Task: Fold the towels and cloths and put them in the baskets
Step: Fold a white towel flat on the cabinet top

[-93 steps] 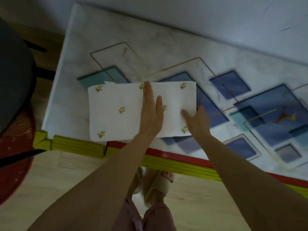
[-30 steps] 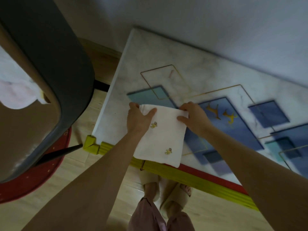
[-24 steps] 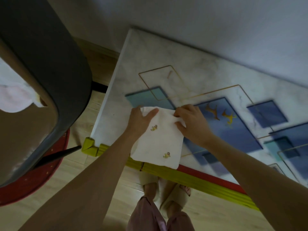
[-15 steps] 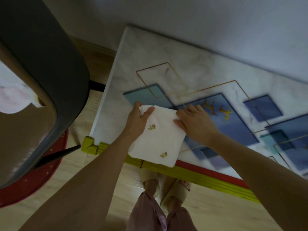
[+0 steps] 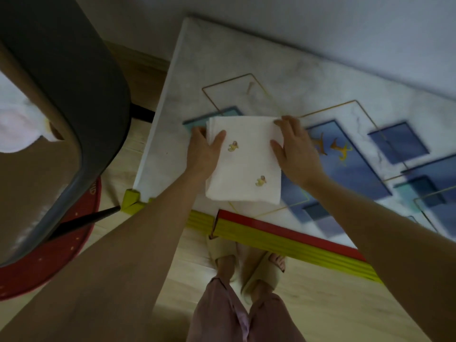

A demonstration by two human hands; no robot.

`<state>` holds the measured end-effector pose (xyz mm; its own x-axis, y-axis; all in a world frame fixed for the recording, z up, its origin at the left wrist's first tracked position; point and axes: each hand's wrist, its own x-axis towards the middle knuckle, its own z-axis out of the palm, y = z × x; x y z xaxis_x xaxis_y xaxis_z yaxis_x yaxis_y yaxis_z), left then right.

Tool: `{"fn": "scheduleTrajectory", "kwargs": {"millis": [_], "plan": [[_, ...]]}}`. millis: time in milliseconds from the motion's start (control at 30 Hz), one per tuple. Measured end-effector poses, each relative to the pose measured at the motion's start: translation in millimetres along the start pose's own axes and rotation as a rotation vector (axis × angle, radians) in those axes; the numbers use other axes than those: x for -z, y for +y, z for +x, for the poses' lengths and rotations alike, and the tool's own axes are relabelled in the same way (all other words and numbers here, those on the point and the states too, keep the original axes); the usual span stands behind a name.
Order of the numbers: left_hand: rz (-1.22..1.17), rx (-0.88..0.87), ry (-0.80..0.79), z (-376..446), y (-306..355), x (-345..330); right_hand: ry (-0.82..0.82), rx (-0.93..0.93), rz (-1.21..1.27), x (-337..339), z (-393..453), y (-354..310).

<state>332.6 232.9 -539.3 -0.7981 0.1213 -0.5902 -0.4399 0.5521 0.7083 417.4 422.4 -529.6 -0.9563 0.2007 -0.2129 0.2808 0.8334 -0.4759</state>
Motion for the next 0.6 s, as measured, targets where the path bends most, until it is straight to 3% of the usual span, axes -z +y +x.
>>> {"fn": "scheduleTrajectory", "kwargs": {"millis": [233,467,600], "plan": [[0.102,0.058,-0.006,-64,-59,-19,-0.209,0.253,-0.12,-36,-112,9],[-0.004,0.0,0.135,-61,-51,-30,-0.082,0.374,-0.33,-41,-81,17],[-0.175,0.008,0.165,-56,-53,-31,-0.017,0.344,-0.352,-50,-63,8]]}}
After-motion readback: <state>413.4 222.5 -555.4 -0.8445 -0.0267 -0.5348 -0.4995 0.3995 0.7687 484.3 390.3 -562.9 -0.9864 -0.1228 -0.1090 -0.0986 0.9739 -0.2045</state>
